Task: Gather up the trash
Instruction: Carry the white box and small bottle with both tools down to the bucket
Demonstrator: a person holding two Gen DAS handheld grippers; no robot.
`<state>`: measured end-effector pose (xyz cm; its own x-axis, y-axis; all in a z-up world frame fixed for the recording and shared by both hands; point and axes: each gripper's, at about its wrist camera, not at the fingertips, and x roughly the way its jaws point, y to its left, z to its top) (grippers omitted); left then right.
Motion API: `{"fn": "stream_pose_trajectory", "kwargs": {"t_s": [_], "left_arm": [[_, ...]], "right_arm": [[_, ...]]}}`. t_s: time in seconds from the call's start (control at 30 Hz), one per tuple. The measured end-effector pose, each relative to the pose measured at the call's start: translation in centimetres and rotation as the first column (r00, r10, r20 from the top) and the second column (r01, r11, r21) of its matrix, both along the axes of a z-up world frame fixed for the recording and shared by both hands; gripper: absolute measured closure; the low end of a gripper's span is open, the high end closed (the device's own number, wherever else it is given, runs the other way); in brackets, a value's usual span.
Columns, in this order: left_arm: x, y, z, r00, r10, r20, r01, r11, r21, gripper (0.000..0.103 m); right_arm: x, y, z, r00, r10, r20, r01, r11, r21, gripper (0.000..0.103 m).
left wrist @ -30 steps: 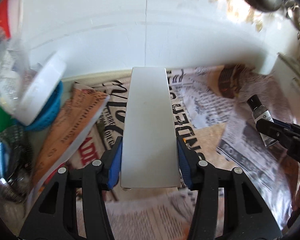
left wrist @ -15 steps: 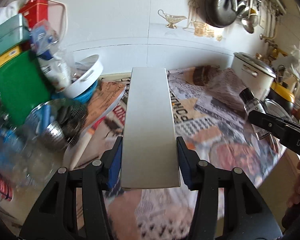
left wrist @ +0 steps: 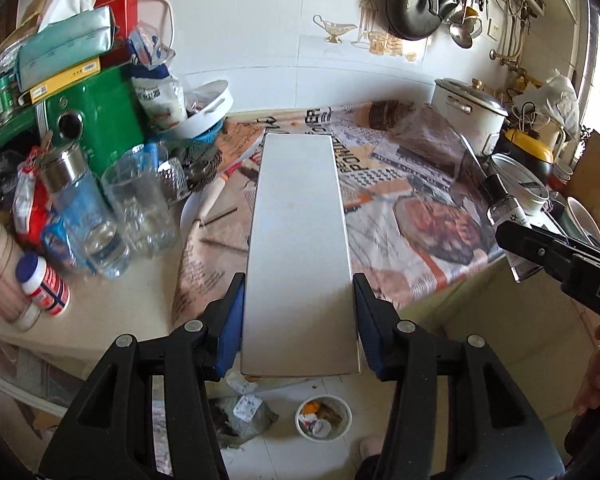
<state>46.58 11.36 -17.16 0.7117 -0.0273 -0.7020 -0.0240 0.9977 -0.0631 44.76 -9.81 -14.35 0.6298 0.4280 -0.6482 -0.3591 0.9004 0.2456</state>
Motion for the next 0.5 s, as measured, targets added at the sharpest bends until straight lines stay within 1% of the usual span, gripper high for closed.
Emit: {"fn": "stream_pose_trajectory", "kwargs": {"t_s": [0.1, 0.2, 0.27, 0.4, 0.5], "left_arm": [[-1.7, -0.3, -1.4, 0.999, 0.012, -0.03, -0.013, 1.0, -0.013, 0.053], [-2.9, -1.1, -3.8, 0.995, 0.041, -0.086, -0.043, 0.999, -0.024, 0.053], [-3.9, -1.8, -5.8, 0.989, 0.067, -0.135, -0.072, 0.997, -0.034, 0.053], [-5.7, -3.9, -9.8, 0.972, 0.111, -0.208, -0.123, 0.991, -0.045, 0.053], [-6.7, -5.7, -12.7, 0.959, 0.135, -0.249, -0.153, 0.987, -0.054, 0.053]], "right_arm": [[-1.1, -0.4, -0.9, 1.0, 0.017, -0.017, -0.017, 1.0, -0.007, 0.077], [-1.9, -0.7, -2.5, 0.998, 0.035, -0.048, -0.036, 0.999, -0.01, 0.077], [-2.1, -1.1, -3.9, 0.995, 0.059, -0.077, -0.06, 0.998, -0.013, 0.077], [-2.5, -2.1, -6.9, 0.986, 0.109, -0.125, -0.114, 0.993, -0.033, 0.077], [-2.7, -2.9, -9.8, 0.976, 0.146, -0.163, -0.157, 0.986, -0.053, 0.077]]}}
